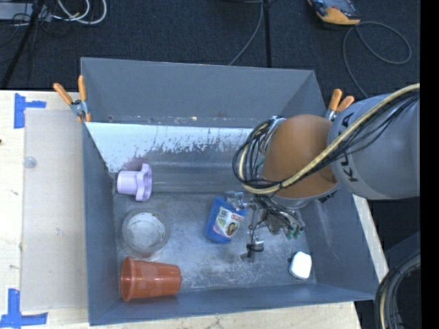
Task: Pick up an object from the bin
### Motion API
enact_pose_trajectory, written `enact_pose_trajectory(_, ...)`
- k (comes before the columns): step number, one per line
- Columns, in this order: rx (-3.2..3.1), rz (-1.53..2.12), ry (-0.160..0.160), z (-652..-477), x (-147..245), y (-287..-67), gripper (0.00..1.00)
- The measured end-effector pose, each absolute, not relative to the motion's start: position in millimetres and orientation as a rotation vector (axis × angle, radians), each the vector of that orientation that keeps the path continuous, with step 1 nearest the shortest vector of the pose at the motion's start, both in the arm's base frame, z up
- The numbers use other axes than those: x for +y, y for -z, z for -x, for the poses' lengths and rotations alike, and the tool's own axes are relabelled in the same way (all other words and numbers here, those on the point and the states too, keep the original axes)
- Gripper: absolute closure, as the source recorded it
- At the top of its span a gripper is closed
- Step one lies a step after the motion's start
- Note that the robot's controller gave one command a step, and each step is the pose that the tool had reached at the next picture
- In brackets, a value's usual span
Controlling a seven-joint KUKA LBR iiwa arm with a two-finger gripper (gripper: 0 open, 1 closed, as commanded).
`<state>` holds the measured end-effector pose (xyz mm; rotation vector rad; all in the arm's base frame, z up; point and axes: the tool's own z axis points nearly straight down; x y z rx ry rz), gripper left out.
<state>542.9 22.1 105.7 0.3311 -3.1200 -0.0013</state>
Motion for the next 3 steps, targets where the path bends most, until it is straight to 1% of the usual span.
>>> enact_pose_trajectory(1,-3.138,-0.114,0.002,-531.8,26.2,-69.6,1.0)
enact_pose_trajectory(2,-3.138,-0.114,0.002,-531.7,26.2,-69.6,1.0)
enact_pose_trajectory(3,-3.138,-0.076,0.003,-517.8,16.5,-170.0,1.0)
